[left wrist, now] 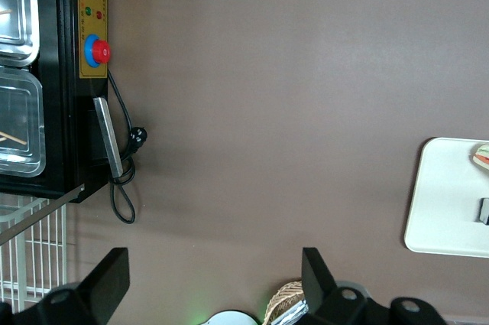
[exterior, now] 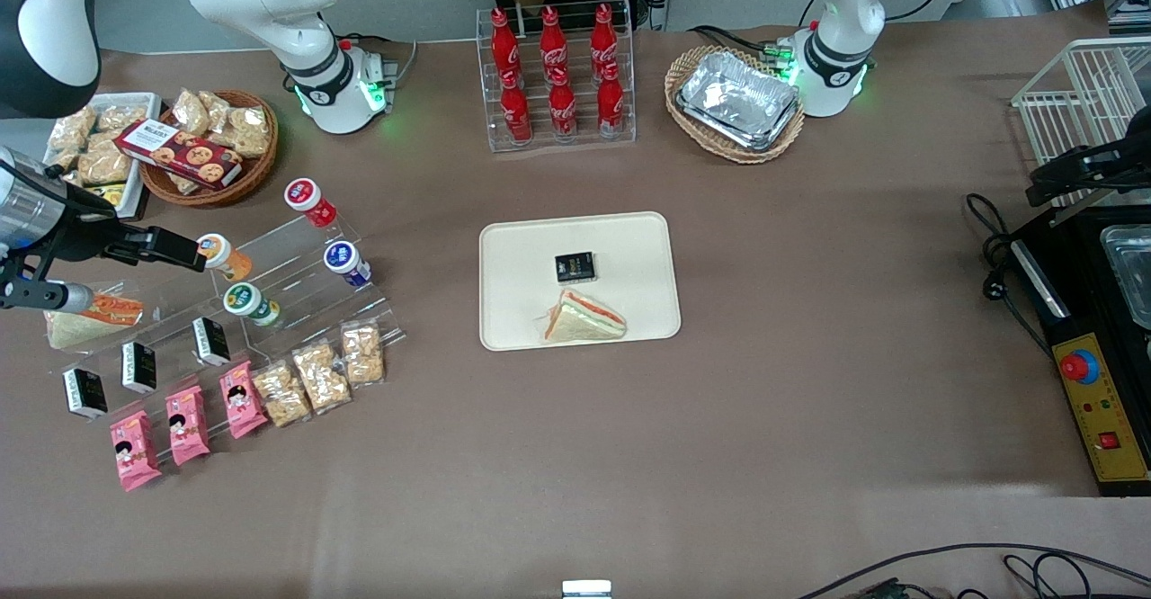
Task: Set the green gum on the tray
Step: 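Move the right gripper down toward the green-labelled gum tub on the rack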
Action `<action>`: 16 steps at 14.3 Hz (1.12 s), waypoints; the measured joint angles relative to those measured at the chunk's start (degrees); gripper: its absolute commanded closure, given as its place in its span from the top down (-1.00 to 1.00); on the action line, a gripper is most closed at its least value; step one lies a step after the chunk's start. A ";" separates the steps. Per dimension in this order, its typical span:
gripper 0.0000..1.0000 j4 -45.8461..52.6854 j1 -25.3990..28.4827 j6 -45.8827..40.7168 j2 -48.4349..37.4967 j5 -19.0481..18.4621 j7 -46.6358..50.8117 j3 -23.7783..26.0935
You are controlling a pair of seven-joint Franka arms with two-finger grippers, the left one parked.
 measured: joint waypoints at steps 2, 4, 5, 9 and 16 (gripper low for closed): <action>1.00 0.02 -0.01 0.00 0.03 -0.01 -0.25 -0.06; 1.00 0.08 -0.03 0.00 0.03 -0.03 -0.77 -0.26; 1.00 0.14 -0.03 0.00 0.03 -0.04 -0.92 -0.51; 1.00 0.18 -0.07 -1.83 -0.04 -0.22 -13.46 -3.84; 1.00 -7.01 -0.34 4.27 -0.46 -5.02 -28.83 -7.50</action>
